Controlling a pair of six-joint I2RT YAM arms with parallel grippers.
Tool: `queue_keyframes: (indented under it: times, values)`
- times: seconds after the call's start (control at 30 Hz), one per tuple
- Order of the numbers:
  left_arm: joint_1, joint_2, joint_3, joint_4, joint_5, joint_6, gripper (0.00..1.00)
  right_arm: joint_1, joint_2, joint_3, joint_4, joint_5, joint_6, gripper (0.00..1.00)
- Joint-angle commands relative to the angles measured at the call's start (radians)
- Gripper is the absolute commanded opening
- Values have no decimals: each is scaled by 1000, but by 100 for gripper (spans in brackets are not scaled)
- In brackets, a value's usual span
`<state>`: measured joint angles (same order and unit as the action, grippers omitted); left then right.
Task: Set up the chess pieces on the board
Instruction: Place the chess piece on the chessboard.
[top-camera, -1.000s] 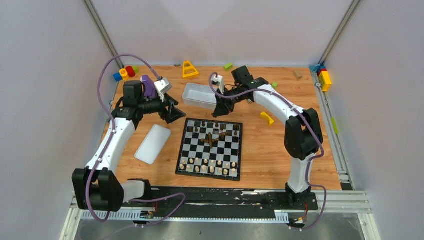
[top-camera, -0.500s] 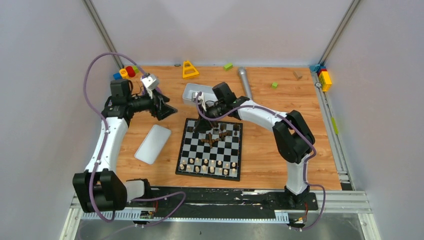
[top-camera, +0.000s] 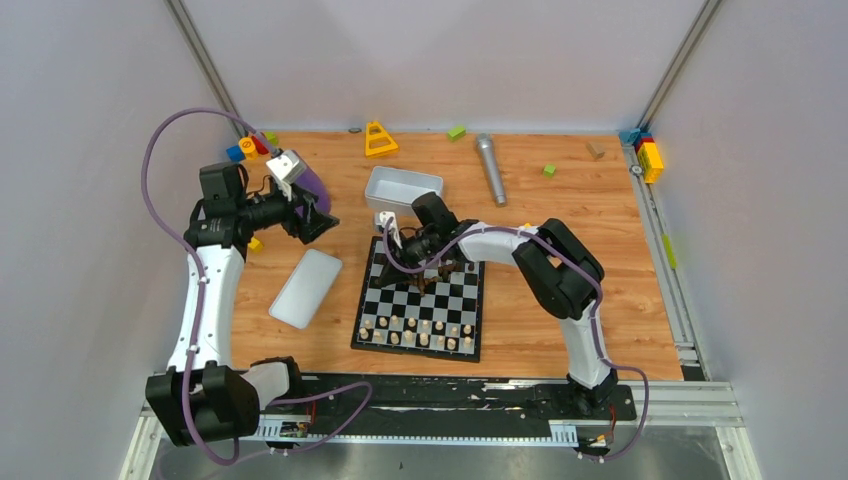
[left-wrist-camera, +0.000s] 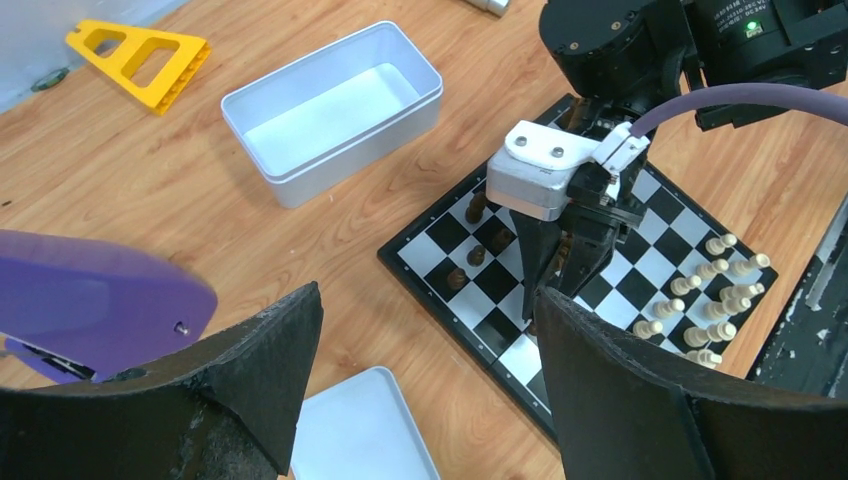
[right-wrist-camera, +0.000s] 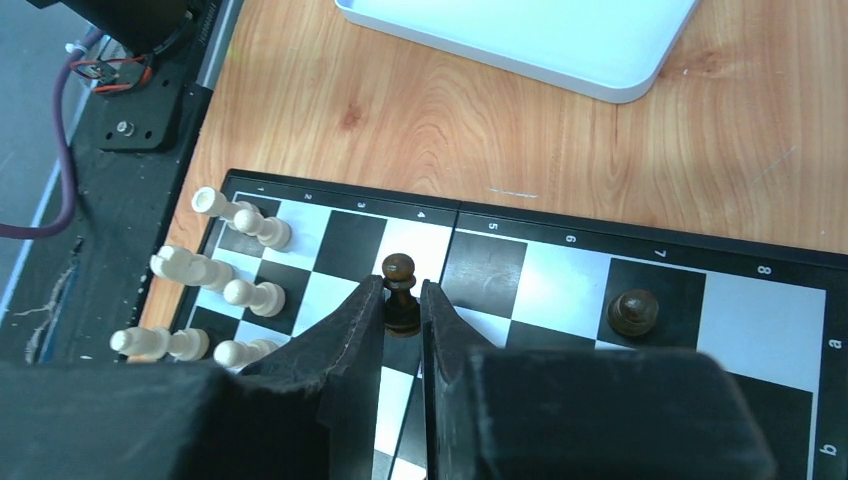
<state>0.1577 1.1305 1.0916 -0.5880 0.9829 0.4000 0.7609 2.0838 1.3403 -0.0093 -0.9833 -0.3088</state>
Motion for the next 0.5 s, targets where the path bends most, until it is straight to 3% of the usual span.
queue_keyframes:
  times: [0.0, 0.47]
  values:
    - [4, -25, -8, 43, -21, -2, 85, 0, 12, -53, 215, -30, -23, 1]
    - [22, -37, -54, 71, -21, -13, 85, 3, 47, -112, 400, -1, -7, 7]
